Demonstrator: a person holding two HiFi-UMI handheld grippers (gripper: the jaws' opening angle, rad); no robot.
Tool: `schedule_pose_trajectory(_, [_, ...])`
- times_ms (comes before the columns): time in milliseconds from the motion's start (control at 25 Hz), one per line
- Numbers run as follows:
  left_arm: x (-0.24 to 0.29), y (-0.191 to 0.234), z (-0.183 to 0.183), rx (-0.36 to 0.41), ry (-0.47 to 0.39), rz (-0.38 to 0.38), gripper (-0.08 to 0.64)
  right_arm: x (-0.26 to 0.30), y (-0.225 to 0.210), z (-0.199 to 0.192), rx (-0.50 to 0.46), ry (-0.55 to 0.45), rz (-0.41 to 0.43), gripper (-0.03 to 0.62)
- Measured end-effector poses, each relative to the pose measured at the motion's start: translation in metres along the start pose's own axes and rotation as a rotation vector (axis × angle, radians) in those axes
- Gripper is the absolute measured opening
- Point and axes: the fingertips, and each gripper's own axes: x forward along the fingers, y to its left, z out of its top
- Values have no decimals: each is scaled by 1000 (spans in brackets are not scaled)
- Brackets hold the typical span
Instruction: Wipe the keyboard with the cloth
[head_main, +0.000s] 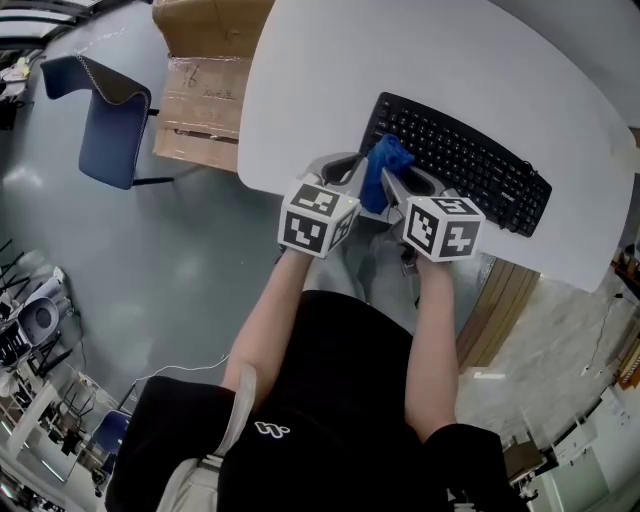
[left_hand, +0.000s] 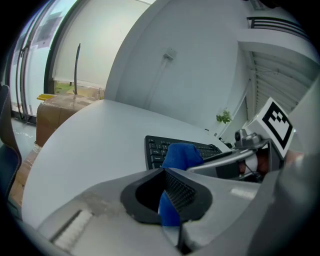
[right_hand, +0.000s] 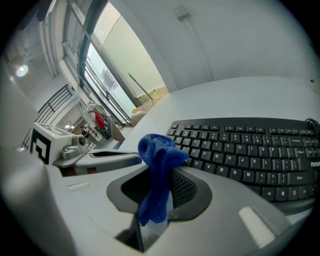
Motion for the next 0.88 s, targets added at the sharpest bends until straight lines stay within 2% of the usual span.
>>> schedule_pose_trajectory(880, [33, -52, -6, 53, 56, -36, -2, -35, -46, -11, 61, -25, -14, 97])
